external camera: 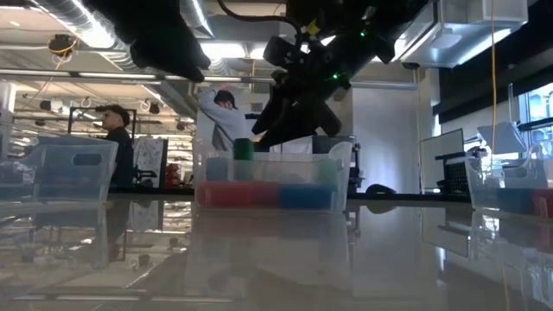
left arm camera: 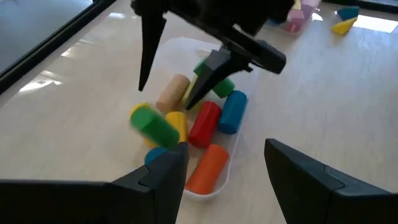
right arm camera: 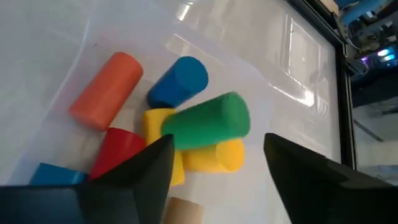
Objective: Sort blocks by size
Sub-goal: Put the yellow triangular block into the left transparent bin
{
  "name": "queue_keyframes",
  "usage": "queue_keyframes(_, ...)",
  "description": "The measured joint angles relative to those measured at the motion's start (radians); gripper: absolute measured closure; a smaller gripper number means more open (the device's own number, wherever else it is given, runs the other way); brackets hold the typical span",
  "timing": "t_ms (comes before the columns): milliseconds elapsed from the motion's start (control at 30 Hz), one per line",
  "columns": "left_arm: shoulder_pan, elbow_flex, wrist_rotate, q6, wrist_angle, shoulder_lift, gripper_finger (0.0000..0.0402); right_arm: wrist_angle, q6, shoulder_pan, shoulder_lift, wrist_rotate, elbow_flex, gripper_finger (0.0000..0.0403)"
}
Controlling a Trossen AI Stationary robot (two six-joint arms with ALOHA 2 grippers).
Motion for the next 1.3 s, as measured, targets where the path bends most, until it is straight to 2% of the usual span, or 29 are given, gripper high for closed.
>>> queue_keyframes(100, -0.004, 0.082, 0.017, -0.032, -0.113, -0.002, 0.0192, -0.001, -0.019, 0.000, -0.004, -0.015, 0.000, 0.0131)
queue_keyframes(200, -0.023, 0.166, 0.084, -0.133, -0.287, -0.003, 0.0192, -0.003, -0.023, 0.000, -0.004, -0.039, 0.000, 0.0120)
queue_keyframes(333, -0.063, 0.239, 0.216, -0.385, -0.506, -0.003, 0.0192, -0.006, -0.023, 0.000, -0.004, -0.045, 0.000, 0.0116)
queue_keyframes(433, -0.105, 0.255, 0.319, -0.613, -0.592, -0.003, 0.0192, -0.005, -0.031, 0.000, -0.004, -0.045, 0.000, 0.0116)
queue_keyframes(567, -0.184, 0.255, 0.428, -0.855, -0.641, -0.001, 0.0192, -0.003, -0.058, 0.000, -0.004, -0.028, 0.000, 0.0116)
queue_keyframes(667, -0.248, 0.255, 0.467, -1.031, -0.657, 0.002, 0.0192, -0.003, -0.071, 0.000, -0.004, -0.018, 0.000, 0.0116)
queue_keyframes(1033, -0.472, 0.253, 0.470, -1.526, -0.658, 0.069, 0.0192, -0.002, -0.071, 0.000, -0.004, -0.018, 0.000, 0.0116)
queue_keyframes(1300, -0.562, 0.253, 0.480, -1.757, -0.689, 0.176, 0.0192, 0.002, -0.072, 0.000, -0.004, -0.018, 0.000, 0.0116)
